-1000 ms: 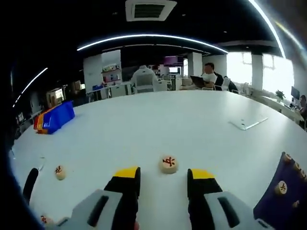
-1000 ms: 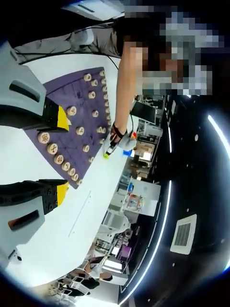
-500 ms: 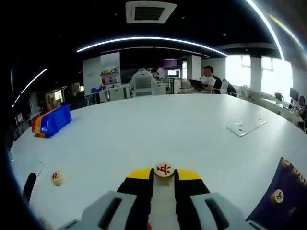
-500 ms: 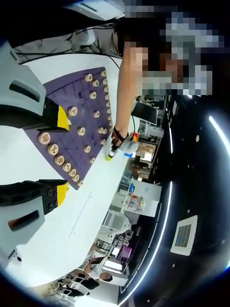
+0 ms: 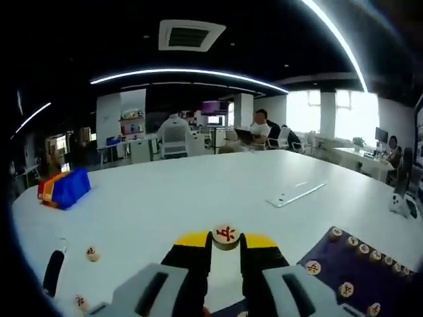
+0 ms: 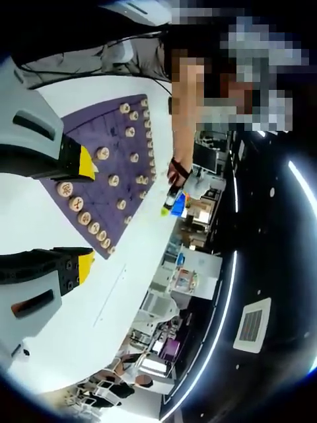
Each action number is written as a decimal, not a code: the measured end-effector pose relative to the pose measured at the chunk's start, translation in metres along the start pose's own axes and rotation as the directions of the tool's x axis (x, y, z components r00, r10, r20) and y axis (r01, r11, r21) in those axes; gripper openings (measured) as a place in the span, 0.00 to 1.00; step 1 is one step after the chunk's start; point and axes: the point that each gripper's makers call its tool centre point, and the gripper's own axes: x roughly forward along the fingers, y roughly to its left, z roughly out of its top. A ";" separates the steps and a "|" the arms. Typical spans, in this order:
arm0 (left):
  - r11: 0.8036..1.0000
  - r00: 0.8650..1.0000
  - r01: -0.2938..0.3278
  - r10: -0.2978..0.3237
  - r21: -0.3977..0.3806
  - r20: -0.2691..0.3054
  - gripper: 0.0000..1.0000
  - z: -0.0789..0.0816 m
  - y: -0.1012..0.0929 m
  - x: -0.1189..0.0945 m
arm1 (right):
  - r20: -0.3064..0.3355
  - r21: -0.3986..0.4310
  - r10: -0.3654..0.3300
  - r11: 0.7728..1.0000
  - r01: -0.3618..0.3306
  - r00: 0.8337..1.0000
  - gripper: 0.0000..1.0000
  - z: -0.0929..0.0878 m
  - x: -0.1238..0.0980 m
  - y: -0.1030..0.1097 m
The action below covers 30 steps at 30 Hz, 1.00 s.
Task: Pick up the chess pieces one by one and place each piece onto its starting position on the chessboard, setting the pieces on their correct points until all the chess pieces are arranged in the starting layout
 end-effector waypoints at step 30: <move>0.851 0.858 0.513 -0.509 0.111 -0.065 0.19 -0.050 -0.229 -0.149 | -0.023 -0.036 0.063 0.997 -0.064 0.998 0.40 -0.007 -0.007 0.012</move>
